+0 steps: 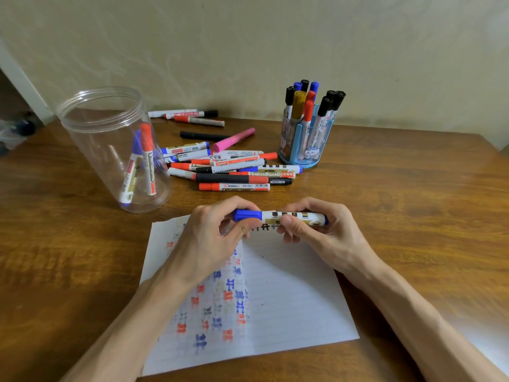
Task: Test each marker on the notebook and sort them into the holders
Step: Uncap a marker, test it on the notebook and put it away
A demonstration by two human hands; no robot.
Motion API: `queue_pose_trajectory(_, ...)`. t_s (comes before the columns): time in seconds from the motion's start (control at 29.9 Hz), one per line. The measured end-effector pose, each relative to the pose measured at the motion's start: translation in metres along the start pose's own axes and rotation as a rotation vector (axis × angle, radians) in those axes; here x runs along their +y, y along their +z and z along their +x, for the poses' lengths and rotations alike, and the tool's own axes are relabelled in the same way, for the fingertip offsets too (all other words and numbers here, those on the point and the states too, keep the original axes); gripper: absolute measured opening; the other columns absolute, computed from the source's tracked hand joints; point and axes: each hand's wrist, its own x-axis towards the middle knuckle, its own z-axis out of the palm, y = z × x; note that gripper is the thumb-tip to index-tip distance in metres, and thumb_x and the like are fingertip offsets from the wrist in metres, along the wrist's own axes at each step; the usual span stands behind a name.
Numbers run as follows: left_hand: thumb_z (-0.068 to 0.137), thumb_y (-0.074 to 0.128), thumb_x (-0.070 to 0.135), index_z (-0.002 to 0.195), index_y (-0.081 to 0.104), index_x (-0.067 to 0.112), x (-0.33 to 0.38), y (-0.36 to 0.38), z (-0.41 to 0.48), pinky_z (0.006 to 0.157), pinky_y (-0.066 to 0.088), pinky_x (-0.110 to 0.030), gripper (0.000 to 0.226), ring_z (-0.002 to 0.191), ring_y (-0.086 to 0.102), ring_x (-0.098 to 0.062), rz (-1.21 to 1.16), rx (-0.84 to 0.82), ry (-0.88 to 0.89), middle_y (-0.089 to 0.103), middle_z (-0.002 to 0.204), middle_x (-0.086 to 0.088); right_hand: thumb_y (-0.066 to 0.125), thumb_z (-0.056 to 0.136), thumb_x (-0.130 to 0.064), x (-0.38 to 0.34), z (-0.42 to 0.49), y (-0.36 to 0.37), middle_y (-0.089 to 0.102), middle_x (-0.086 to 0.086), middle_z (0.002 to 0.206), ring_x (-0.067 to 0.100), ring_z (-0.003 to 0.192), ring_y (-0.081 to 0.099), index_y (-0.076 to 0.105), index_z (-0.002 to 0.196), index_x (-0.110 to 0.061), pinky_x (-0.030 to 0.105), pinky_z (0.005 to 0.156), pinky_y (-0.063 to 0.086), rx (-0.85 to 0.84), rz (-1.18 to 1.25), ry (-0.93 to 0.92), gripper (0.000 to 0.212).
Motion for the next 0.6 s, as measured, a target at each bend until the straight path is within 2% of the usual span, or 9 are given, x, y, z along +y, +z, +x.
queue_pose_trajectory(0.1, 0.088, 0.071, 0.033, 0.108, 0.071, 0.024, 0.003, -0.007, 0.006, 0.077, 0.058, -0.036, 0.022, 0.092, 0.071, -0.016, -0.072, 0.007, -0.029, 0.073, 0.094, 0.012, 0.077, 0.092, -0.024, 0.0, 0.004, 0.0, 0.08, 0.0, 0.098, 0.011, 0.087, 0.075, 0.079, 0.11, -0.013, 0.022, 0.072, 0.057, 0.048, -0.047, -0.011, 0.021)
queue_pose_trajectory(0.17, 0.086, 0.073, 0.033, 0.106, 0.071, 0.024, 0.006, -0.012, 0.009, 0.079, 0.059, -0.033, 0.022, 0.097, 0.071, -0.013, -0.108, 0.036, -0.034, 0.073, 0.099, 0.013, 0.079, 0.089, -0.026, 0.0, 0.007, 0.001, 0.08, -0.006, 0.104, 0.012, 0.098, 0.076, 0.08, 0.113, -0.017, 0.024, 0.077, 0.059, 0.071, -0.076, -0.034, 0.025)
queue_pose_trajectory(0.23, 0.086, 0.075, 0.03, 0.105, 0.07, 0.022, 0.008, -0.014, 0.01, 0.075, 0.059, -0.03, 0.021, 0.096, 0.071, -0.013, -0.16, 0.072, -0.052, 0.073, 0.098, 0.01, 0.081, 0.087, -0.027, 0.002, 0.009, 0.004, 0.08, -0.009, 0.106, 0.011, 0.1, 0.076, 0.08, 0.114, -0.021, 0.024, 0.08, 0.058, 0.07, -0.093, -0.053, 0.027)
queue_pose_trajectory(0.3, 0.086, 0.076, 0.026, 0.104, 0.069, 0.016, 0.011, -0.015, 0.011, 0.073, 0.056, -0.022, 0.022, 0.095, 0.072, -0.014, -0.249, 0.107, -0.069, 0.074, 0.097, 0.008, 0.081, 0.088, -0.026, 0.001, 0.01, 0.008, 0.08, -0.012, 0.107, 0.009, 0.1, 0.076, 0.08, 0.114, -0.025, 0.024, 0.083, 0.058, 0.043, -0.114, -0.063, 0.026)
queue_pose_trajectory(0.4, 0.087, 0.076, 0.024, 0.105, 0.069, 0.012, 0.017, -0.017, 0.013, 0.084, 0.057, -0.024, 0.023, 0.1, 0.072, -0.016, -0.338, 0.165, -0.086, 0.076, 0.101, 0.002, 0.08, 0.093, -0.021, -0.005, 0.016, 0.013, 0.079, -0.014, 0.113, 0.009, 0.105, 0.074, 0.076, 0.125, -0.026, 0.029, 0.091, 0.059, -0.053, -0.188, -0.08, 0.033)
queue_pose_trajectory(0.5, 0.089, 0.076, 0.019, 0.11, 0.07, 0.011, 0.027, -0.03, 0.02, 0.087, 0.057, -0.024, 0.024, 0.1, 0.073, -0.015, -0.366, 0.293, -0.044, 0.076, 0.103, 0.0, 0.079, 0.094, -0.018, -0.011, 0.022, 0.017, 0.077, -0.018, 0.114, 0.009, 0.105, 0.074, 0.068, 0.138, -0.029, 0.031, 0.093, 0.059, -0.104, -0.278, -0.106, 0.046)
queue_pose_trajectory(0.6, 0.092, 0.074, 0.012, 0.123, 0.062, 0.011, 0.041, -0.057, 0.028, 0.086, 0.056, -0.023, 0.033, 0.101, 0.073, -0.017, -0.337, 0.448, 0.075, 0.075, 0.109, -0.004, 0.079, 0.094, -0.017, -0.013, 0.031, 0.023, 0.075, -0.015, 0.112, 0.007, 0.105, 0.073, 0.066, 0.138, -0.032, 0.032, 0.092, 0.06, -0.098, -0.341, -0.124, 0.048)
